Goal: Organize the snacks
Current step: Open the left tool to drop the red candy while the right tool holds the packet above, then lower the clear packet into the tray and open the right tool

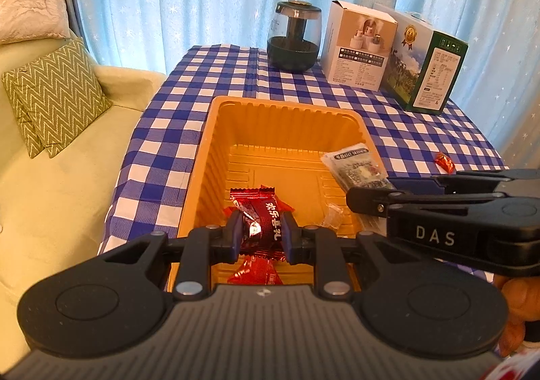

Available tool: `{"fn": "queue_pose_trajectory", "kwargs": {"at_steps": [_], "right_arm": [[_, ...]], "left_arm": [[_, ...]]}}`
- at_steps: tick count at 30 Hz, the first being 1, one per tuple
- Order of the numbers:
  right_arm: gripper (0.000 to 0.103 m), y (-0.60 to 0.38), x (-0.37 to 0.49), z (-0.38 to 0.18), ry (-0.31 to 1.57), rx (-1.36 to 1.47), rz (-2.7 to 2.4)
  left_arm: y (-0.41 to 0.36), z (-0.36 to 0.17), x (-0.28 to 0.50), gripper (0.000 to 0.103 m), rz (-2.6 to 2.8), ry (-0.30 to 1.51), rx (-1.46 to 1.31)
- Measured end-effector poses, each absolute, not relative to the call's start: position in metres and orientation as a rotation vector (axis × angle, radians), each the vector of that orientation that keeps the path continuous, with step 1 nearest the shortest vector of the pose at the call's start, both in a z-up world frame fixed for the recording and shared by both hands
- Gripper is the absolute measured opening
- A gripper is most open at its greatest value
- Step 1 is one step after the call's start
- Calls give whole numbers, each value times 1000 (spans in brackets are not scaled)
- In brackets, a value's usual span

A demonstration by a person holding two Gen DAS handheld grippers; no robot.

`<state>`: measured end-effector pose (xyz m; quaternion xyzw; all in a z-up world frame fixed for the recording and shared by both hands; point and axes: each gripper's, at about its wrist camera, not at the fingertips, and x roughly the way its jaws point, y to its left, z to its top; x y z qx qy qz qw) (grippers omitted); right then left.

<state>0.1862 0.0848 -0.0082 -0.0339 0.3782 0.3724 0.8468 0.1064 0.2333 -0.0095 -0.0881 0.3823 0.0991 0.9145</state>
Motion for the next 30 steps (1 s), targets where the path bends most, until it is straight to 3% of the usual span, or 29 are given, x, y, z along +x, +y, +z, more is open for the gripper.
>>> {"fn": "queue_pose_trajectory", "kwargs": {"at_steps": [7, 10, 26, 27, 29, 30], "right_arm": [[36, 88, 193, -13, 802, -75, 786], [36, 87, 194, -15, 806, -74, 782], [37, 85, 197, -10, 809, 3, 821], [38, 85, 198, -9, 813, 12, 822], [61, 83, 198, -6, 803, 29, 818], [64, 81, 197, -4, 790, 35, 816]], "left_arm": [[237, -19, 117, 22, 205, 793, -171], [238, -20, 117, 30, 209, 795, -169], [234, -10, 95, 31, 219, 779, -174], [234, -9, 93, 31, 221, 778, -173], [234, -8, 90, 31, 228, 772, -171], [234, -7, 88, 31, 233, 770, -173]]}}
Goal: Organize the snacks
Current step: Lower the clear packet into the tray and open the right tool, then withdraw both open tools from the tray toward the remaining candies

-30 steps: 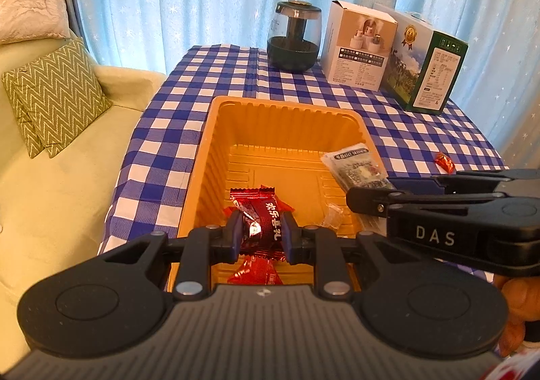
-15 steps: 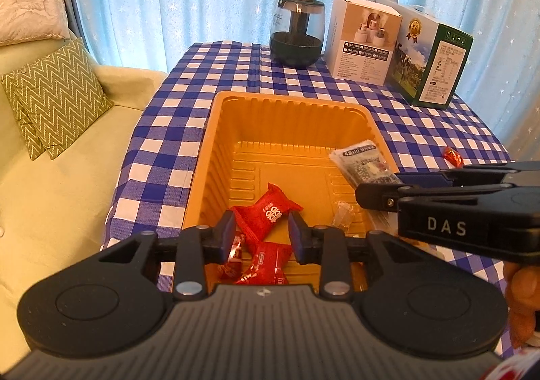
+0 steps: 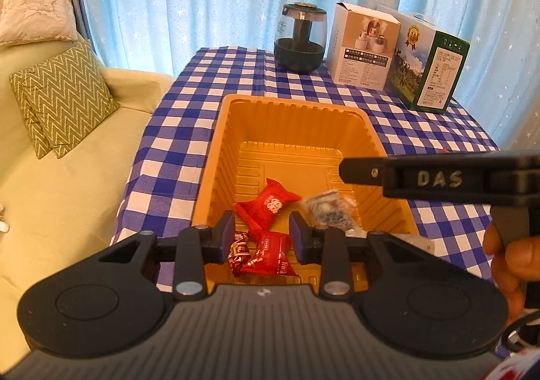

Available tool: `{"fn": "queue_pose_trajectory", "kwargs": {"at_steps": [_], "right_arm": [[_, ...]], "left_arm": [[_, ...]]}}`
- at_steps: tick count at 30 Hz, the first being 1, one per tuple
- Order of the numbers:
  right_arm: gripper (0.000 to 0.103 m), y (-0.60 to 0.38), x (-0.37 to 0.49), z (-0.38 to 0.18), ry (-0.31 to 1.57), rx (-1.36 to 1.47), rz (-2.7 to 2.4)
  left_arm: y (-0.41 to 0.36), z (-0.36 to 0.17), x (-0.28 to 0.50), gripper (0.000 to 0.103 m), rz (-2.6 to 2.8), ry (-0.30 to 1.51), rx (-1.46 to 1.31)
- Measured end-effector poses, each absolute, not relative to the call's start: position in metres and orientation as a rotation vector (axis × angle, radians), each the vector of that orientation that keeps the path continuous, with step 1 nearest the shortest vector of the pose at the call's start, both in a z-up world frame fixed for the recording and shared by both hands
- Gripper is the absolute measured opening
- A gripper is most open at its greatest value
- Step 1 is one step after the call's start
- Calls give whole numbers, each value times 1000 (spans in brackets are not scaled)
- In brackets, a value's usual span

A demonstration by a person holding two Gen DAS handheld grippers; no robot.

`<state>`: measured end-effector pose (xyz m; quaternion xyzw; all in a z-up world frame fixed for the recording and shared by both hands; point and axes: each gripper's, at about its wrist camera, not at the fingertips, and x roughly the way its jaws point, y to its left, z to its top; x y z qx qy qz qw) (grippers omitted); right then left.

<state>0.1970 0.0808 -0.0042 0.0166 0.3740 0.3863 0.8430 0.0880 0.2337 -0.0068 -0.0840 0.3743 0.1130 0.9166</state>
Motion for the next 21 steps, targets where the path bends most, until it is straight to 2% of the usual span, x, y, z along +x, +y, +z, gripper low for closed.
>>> {"fn": "queue_pose_trajectory", "kwargs": {"at_steps": [13, 19, 21], "right_arm": [[64, 7, 172, 19, 771, 103, 697], [64, -42, 151, 29, 759, 110, 635], [64, -57, 144, 32, 759, 107, 612]], "left_arm": [[205, 22, 59, 33, 216, 722, -188], [176, 37, 45, 38, 185, 706, -193], [164, 40, 41, 43, 169, 705, -190]]}}
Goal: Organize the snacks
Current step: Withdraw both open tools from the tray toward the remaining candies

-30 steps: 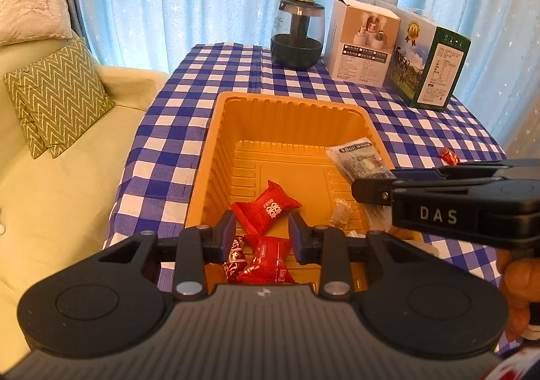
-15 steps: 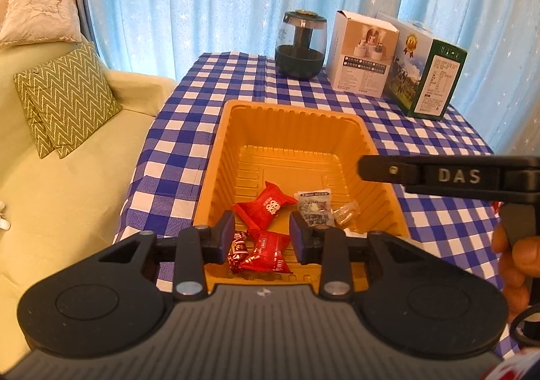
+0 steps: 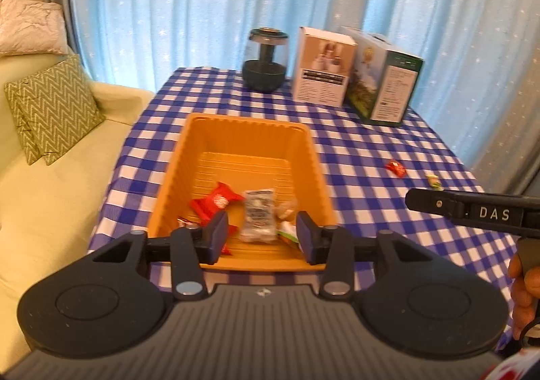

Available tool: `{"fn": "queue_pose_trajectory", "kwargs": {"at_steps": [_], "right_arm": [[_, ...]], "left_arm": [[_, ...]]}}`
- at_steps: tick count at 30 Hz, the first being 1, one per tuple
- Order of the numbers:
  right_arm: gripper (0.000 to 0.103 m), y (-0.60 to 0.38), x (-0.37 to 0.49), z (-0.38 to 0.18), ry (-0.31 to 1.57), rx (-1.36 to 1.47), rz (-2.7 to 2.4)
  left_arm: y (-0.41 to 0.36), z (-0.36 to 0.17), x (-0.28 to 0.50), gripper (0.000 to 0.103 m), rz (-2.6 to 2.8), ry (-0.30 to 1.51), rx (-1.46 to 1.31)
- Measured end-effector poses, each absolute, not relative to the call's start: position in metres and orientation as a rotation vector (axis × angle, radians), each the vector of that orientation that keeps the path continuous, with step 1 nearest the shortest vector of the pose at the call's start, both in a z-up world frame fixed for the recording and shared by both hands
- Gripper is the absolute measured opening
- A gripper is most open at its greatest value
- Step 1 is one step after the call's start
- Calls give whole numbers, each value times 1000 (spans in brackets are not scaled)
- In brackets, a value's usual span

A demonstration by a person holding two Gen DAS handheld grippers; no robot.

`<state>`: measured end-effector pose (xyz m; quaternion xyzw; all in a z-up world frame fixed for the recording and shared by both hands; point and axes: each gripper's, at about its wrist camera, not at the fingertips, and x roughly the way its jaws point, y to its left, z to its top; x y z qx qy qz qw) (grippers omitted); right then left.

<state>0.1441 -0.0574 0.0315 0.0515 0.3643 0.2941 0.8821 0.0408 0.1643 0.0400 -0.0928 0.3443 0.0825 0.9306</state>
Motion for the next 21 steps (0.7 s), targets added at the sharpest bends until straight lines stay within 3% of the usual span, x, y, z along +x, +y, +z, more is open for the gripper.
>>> {"fn": "queue_pose_trajectory", "kwargs": {"at_steps": [21], "right_arm": [[69, -219, 82, 22, 789, 181, 354]], "left_arm": [[55, 38, 22, 70, 21, 719, -213]]}}
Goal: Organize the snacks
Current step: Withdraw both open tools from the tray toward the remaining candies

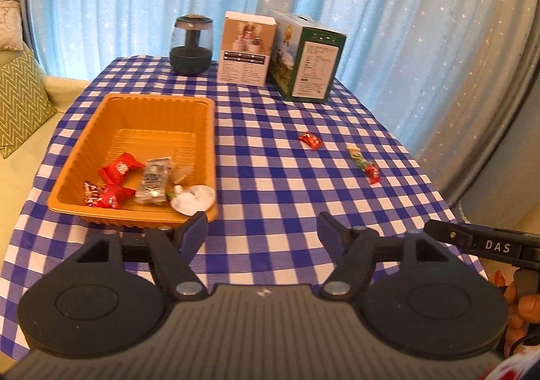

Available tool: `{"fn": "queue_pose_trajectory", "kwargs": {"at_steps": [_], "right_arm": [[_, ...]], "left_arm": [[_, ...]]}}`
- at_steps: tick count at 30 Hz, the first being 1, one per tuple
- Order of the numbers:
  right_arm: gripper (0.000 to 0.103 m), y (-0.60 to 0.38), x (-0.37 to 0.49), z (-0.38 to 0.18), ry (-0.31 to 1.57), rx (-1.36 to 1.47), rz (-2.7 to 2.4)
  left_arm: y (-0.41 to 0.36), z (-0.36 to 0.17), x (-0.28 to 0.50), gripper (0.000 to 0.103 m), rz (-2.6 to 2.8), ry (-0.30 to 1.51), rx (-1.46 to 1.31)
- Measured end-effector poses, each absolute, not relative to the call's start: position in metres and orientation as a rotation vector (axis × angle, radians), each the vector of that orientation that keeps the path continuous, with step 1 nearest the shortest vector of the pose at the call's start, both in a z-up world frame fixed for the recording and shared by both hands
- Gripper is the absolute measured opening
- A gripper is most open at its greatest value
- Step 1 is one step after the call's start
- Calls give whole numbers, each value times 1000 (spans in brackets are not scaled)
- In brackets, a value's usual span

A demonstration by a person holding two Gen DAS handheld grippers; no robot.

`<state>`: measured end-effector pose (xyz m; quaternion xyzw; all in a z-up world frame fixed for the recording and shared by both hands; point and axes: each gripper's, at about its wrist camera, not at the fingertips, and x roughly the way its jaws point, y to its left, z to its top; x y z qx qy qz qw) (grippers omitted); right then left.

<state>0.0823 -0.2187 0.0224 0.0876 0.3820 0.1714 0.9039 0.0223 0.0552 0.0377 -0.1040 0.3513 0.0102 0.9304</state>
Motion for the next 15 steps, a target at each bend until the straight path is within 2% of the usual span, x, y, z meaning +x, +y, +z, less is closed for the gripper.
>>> {"fn": "queue_pose_trajectory", "kwargs": {"at_steps": [15], "right_arm": [[68, -250, 81, 28, 763, 218, 291]], "left_arm": [[24, 39, 35, 77, -27, 715, -190]]}}
